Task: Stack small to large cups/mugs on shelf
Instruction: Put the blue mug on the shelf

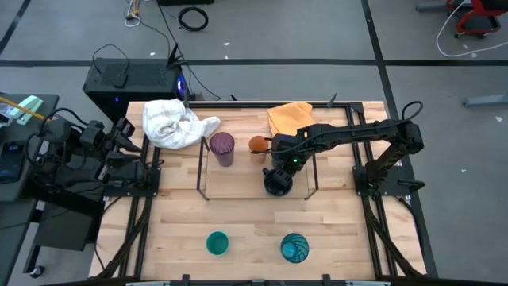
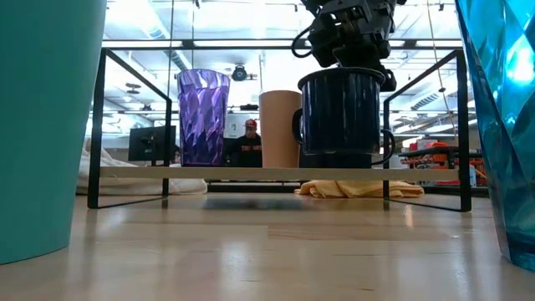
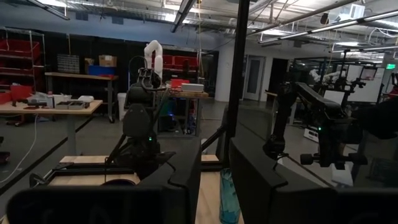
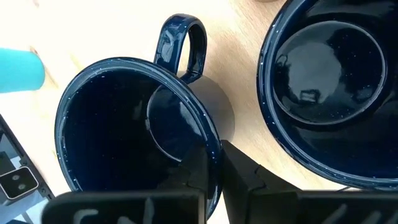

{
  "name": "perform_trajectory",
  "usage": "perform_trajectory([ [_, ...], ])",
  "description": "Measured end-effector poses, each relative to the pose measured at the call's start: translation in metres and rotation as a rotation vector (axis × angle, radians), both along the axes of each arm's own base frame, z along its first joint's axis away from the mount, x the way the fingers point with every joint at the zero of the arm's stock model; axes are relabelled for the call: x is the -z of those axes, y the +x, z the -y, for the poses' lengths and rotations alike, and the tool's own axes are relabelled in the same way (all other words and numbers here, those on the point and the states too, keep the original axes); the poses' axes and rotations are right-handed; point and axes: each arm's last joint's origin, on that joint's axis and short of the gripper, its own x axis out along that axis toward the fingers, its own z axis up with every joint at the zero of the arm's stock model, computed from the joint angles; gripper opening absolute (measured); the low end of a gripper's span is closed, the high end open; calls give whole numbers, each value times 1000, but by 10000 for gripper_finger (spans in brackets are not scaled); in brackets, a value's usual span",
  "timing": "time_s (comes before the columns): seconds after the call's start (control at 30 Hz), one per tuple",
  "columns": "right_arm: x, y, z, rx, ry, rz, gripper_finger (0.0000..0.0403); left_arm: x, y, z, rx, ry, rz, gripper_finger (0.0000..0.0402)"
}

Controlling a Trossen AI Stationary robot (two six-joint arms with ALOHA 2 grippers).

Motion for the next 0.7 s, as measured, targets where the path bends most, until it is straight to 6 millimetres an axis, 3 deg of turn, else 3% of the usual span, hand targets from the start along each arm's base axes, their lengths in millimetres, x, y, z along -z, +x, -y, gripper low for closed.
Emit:
perform_trajectory([
  [0.27, 0, 0, 0, 3, -7, 4, 25, 0, 0, 0, 0, 0, 0, 94],
  [0.7, 0, 1, -1, 13, 6, 9, 65, 0, 0, 0, 0, 0, 0, 94],
])
